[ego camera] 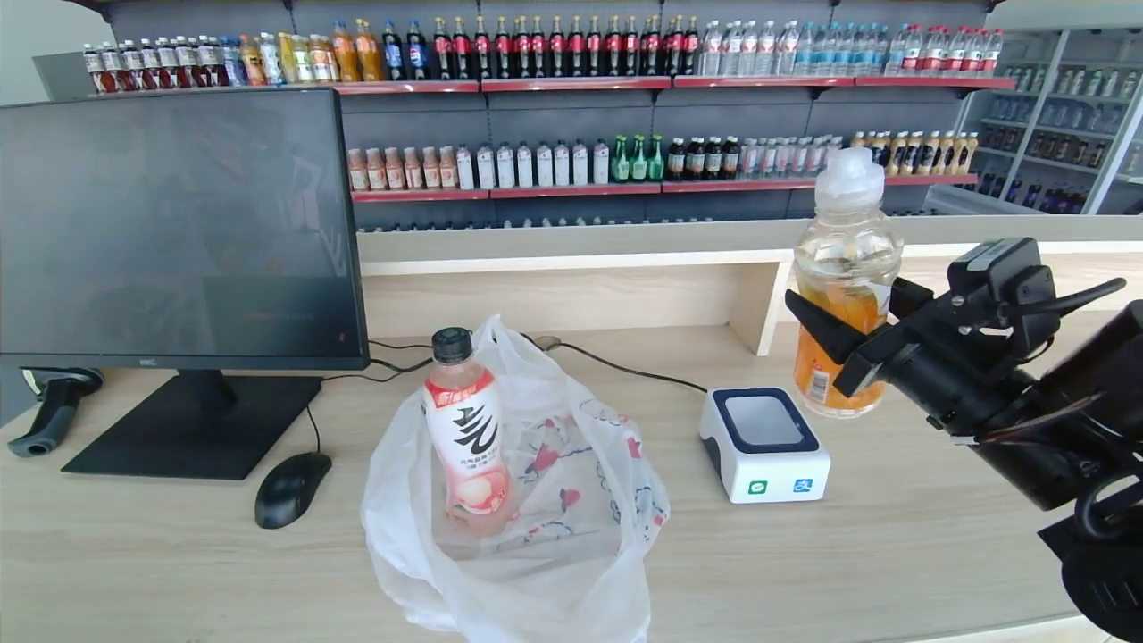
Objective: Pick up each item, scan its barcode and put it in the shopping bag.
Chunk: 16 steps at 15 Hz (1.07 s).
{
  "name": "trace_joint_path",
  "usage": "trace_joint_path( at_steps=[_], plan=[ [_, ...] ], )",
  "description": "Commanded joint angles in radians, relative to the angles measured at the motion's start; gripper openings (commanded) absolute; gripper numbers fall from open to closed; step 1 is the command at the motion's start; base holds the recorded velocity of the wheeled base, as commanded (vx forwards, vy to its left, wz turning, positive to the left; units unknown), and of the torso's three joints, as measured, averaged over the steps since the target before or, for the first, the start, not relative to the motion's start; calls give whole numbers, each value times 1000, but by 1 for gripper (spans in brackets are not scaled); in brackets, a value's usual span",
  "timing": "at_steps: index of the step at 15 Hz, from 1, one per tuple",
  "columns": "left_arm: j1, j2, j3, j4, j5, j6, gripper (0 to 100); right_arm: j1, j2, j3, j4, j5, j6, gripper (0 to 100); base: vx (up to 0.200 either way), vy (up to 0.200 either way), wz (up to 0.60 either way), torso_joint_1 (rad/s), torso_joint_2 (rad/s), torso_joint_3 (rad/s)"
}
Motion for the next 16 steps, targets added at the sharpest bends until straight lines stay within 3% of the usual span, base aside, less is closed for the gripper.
trace_joint_path(
  at_steps=[1,3,4,6,12,16],
  plan=[
    [0,0,0,-2,0,0,100,39,66,-76,-3,1,-65,0,0,0,0,0,0,0],
    [0,0,0,-2,0,0,100,53,121,-213,-3,76,-203,0,0,0,0,0,0,0],
    [0,0,0,-2,0,0,100,54,138,-220,-3,126,-279,0,0,0,0,0,0,0],
    [0,0,0,-2,0,0,100,54,140,-167,-3,157,-372,0,0,0,0,0,0,0],
    [0,0,0,2,0,1,100,44,204,-110,-3,461,-605,0,0,0,0,0,0,0],
    [0,0,0,-2,0,0,100,7,210,-93,-3,554,-640,0,0,0,0,0,0,0]
  ],
)
